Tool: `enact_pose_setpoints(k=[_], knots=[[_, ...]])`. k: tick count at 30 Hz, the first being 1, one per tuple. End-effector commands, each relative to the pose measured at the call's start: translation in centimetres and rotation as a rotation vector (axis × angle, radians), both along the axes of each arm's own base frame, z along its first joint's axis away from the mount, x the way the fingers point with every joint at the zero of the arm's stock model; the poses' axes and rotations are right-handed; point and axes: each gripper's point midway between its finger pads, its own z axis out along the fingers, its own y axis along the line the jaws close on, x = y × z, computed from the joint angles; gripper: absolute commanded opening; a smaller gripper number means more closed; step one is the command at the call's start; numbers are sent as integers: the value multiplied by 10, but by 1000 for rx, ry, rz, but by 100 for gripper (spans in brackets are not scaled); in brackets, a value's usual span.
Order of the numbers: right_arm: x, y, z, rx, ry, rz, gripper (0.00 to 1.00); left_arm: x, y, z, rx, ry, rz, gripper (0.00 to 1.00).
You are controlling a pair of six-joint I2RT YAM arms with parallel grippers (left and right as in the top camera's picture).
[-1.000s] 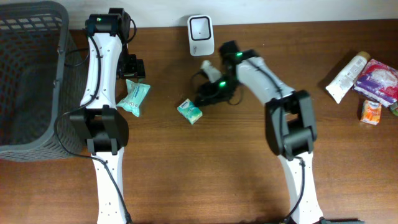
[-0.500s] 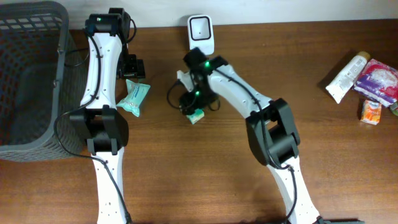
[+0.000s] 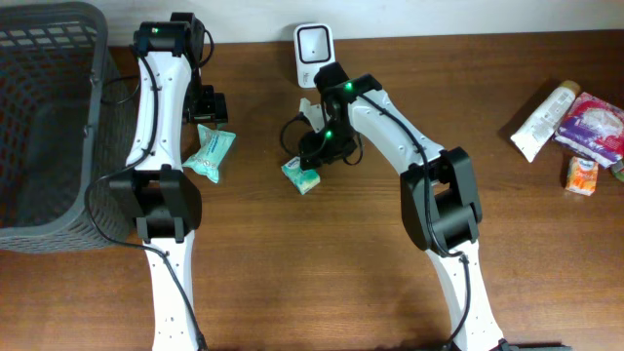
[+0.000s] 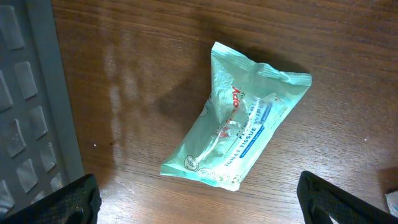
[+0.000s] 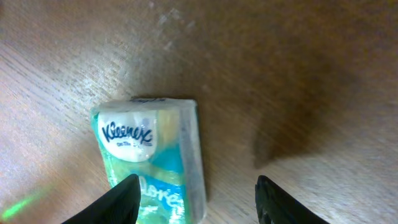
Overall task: Scan the item barcode
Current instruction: 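Raise the small green tissue pack up to the white scanner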
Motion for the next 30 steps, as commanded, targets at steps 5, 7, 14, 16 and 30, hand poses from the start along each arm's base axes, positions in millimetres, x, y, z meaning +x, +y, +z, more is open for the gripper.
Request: enact_pose_setpoints(k=[5,7,14,16,30], knots=[[-9,14,-5,7,1,39,57,-1,6,-7,15,15,18,99],[-10,12,-14,-1,19,38,57,-1,6,-7,15,15,18,99],[-16,8,-35,-11,85,20,13,-1,6,-7,15,15,18,99],[-16,17,-10,99,137,7,4,-1,6,-7,15,15,18,99],[47,-44,160,1109,119,-59,4,-1,6,-6,15,15,18,99]])
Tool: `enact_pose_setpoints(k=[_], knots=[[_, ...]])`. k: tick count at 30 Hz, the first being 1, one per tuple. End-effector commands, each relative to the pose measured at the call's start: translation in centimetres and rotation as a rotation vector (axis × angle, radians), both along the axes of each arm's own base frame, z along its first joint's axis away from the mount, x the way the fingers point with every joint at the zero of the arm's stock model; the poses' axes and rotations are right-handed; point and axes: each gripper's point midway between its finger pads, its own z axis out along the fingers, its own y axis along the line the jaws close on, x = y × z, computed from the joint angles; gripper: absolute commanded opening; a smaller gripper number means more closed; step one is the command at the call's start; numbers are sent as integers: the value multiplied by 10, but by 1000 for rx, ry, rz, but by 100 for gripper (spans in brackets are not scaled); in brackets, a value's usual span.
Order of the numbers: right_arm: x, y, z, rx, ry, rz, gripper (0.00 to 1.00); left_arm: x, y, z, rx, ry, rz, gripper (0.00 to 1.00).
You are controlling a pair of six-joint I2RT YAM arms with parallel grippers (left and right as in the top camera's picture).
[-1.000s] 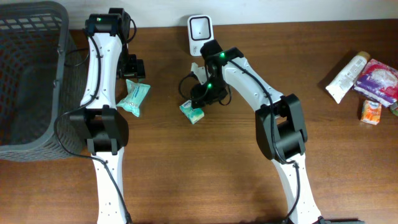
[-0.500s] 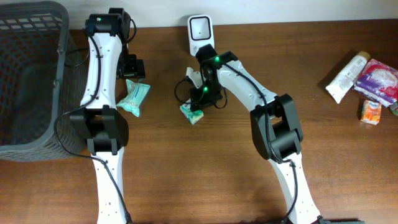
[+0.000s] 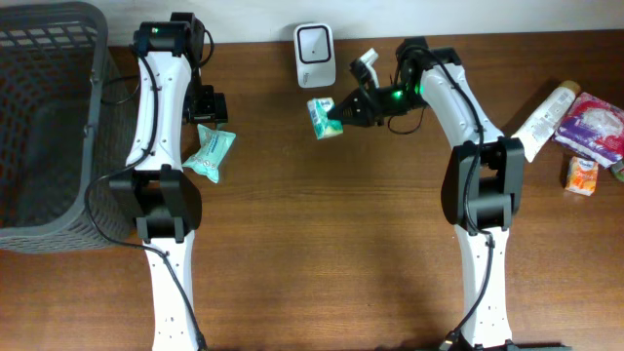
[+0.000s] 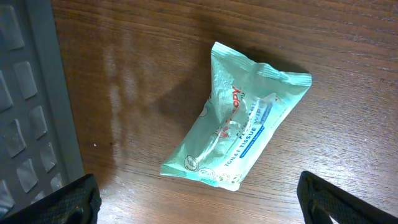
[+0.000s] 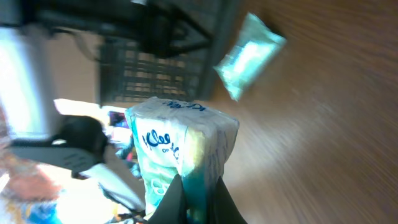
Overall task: Scan the item barcode
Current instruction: 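Raise the small green tissue pack up to the white scanner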
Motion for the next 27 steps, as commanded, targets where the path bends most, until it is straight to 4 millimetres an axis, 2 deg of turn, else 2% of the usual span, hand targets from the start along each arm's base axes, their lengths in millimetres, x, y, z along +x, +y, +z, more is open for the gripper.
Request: enact_pose_setpoints(k=[1,10,17,24,27], knots=[[6,-1,34,191,-61,0,4,-1,6,-7,14,16,18,99],[17,4,36,210,-231,23,4,-1,6,-7,14,16,18,99],[27,-13,36,202,-194,-17,4,-1,6,-7,14,16,18,99],[26,-13,36,199,-166,-20,4,-1,6,-7,14,16,18,99],[23,-7,35,193,-146,-9,4,-1,6,-7,14,16,18,99]])
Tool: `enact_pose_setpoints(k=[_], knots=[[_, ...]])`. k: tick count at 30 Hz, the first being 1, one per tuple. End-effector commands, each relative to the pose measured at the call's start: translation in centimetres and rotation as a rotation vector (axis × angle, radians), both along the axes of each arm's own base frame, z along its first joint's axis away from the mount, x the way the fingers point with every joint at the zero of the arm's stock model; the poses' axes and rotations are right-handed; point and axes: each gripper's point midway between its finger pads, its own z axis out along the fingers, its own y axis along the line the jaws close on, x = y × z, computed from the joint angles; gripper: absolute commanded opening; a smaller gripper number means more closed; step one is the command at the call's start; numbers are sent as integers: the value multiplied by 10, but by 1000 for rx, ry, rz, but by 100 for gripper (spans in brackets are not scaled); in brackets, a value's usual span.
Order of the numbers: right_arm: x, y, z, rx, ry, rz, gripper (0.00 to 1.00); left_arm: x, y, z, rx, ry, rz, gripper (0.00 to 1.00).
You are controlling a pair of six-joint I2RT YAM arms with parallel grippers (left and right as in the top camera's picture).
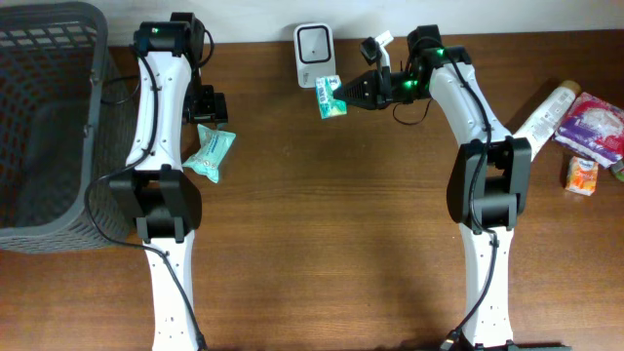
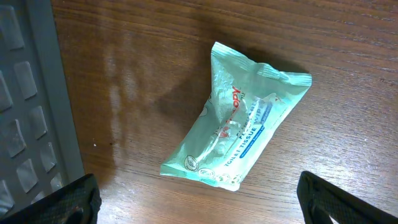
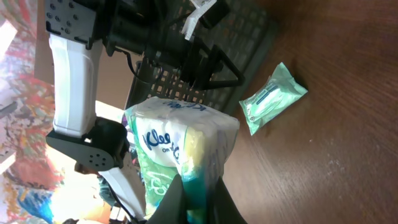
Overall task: Scan the item barcode
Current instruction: 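Raise the small green tissue pack up to the white scanner, then carry the small green tissue pack to the right table edge and release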
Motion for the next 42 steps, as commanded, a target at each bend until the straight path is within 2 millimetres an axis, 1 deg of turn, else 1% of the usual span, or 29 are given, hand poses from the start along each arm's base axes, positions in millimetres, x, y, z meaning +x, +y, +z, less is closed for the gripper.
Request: enact_pose_setpoints(k=[1,2,3,4,5,6,7,9,11,12,13,15,16,17,20,23,24,26,27,29,31,32,33,36,38,39,40,41,42], knots=[[0,7,0,-22,-3,8,4,-1,6,-7,15,16,18,99],[4,10,-18,-145,44,-20,4,-1,6,-7,15,16,18,99],[11,9,-39,-314,79,-72,4,-1,6,-7,15,16,18,99],[15,6,-52,-436,92,-117,4,-1,6,-7,15,16,18,99],[21,-3,-65,-611,91,-180,4,-1,6,-7,15,16,18,99],[26,-15,-72,-787,72,-247,4,-1,6,-7,14,16,18,99],[34,-32,-76,-1016,21,-340,4,-1,6,-7,14,16,18,99],[47,-54,-72,-1298,-89,-472,4,-1,6,-7,15,16,18,99],[62,-72,-58,-1599,-282,-624,4,-1,6,-7,15,16,18,99],[72,-72,-47,-1709,-404,-667,4,-1,6,-7,15,16,18,99],[80,-64,-39,-1756,-507,-682,4,-1,6,-7,15,16,18,99],[93,-38,-23,-1747,-673,-673,4,-1,6,-7,15,16,18,99],[102,-21,-13,-1709,-756,-688,4,-1,6,-7,15,16,18,99],[110,-11,-3,-1672,-804,-726,4,-1,6,-7,15,16,18,99],[124,0,6,-1616,-857,-790,4,-1,6,-7,15,16,18,99],[136,15,-4,-1591,-969,-703,4,-1,6,-7,15,16,18,99],[139,19,-5,-1594,-1009,-677,4,-1,6,-7,14,16,18,99],[148,24,-8,-1597,-1073,-666,4,-1,6,-7,15,16,18,99],[152,26,-8,-1581,-1081,-687,4,-1,6,-7,15,16,18,99],[153,36,-21,-1524,-1082,-644,4,-1,6,-7,15,16,18,99],[152,42,-25,-1486,-1068,-639,4,-1,6,-7,15,16,18,99],[153,41,-25,-1482,-1057,-654,4,-1,6,-7,14,16,18,99],[154,37,-24,-1479,-1030,-686,4,-1,6,-7,15,16,18,99],[156,15,-10,-1497,-951,-799,4,-1,6,-7,14,16,18,99],[154,-18,17,-1483,-843,-925,4,-1,6,-7,14,16,18,99],[151,-38,29,-1456,-751,-1004,4,-1,6,-7,15,16,18,99],[145,-72,41,-1434,-621,-1099,4,-1,6,-7,15,16,18,99],[136,-110,49,-1429,-486,-1182,4,-1,6,-7,14,16,18,99],[125,-146,51,-1438,-362,-1246,4,-1,6,-7,15,16,18,99]])
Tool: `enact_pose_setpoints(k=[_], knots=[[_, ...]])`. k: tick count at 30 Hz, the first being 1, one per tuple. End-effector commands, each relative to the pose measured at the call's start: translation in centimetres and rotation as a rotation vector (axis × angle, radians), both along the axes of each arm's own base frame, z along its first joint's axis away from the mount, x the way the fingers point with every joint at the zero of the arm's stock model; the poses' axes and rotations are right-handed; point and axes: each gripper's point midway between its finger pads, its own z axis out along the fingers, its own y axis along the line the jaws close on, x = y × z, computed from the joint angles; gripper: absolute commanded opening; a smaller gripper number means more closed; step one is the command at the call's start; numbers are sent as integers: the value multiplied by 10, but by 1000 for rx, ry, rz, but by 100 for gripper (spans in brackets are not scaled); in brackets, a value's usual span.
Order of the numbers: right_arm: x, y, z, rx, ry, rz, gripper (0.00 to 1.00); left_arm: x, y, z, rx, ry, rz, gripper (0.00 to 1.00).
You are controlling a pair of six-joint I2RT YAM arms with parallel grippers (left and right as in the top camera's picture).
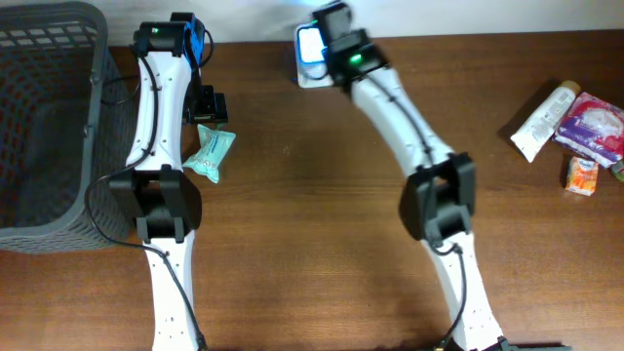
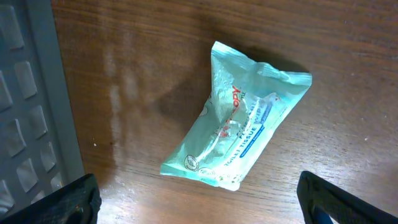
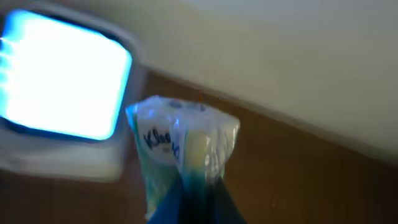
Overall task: Scan the item barcode
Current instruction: 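Carry the small green tissue pack to the right table edge and release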
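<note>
A Kleenex tissue pack (image 3: 180, 146) is held up with my right gripper (image 3: 196, 199) shut on its lower end. It hangs close beside the white barcode scanner (image 3: 62, 81), whose face glows bright blue-white. In the overhead view the scanner (image 1: 310, 44) stands at the table's back edge, my right arm reaches over it and the pack is hidden. My left gripper (image 2: 199, 198) is open, hovering over a teal wet-wipes pack (image 2: 239, 134) that lies flat on the table (image 1: 210, 153).
A dark grey mesh basket (image 1: 49, 117) stands at the far left, its wall (image 2: 25, 93) next to the wipes. At the right edge lie a white tube (image 1: 541, 122), a purple pack (image 1: 595, 127) and a small orange box (image 1: 582, 175).
My right gripper has moved with the Kleenex pack from beside the scanner's right to directly at its face, and the scanner now glows. The left arm and wipes pack have not moved.
The Kleenex pack lay on the table under my open right gripper. Then the gripper was shut on it and held it raised to the right of the scanner, then closer. Now the pack is at the lit scanner. The left gripper stayed open over the wipes throughout.
</note>
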Motion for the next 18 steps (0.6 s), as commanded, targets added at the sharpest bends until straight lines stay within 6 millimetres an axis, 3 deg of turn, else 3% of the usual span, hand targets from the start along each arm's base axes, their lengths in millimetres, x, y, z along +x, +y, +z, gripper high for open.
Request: enact_pose_setpoints(k=[1,4,5,6,9,15,18], knots=[[-32,-148,80,266,-78,-503,4,-1,6,-7,14,14,18,99],[-89,-255,47,220,127,-772,4,-1,6,-7,14,14,18,99],[-101,-272,41,206,168,-810,4,-1,6,-7,14,14,18,99],[-126,-308,31,182,248,-888,4,-1,6,-7,14,14,18,99],[-165,-367,15,183,340,-1021,4,-1,6,-7,14,14,18,99],[-213,-418,-44,277,488,-1155,4,-1,6,-7,14,14,18,99],[-222,-429,-68,282,505,-1181,4,-1,6,-7,14,14,18,99]])
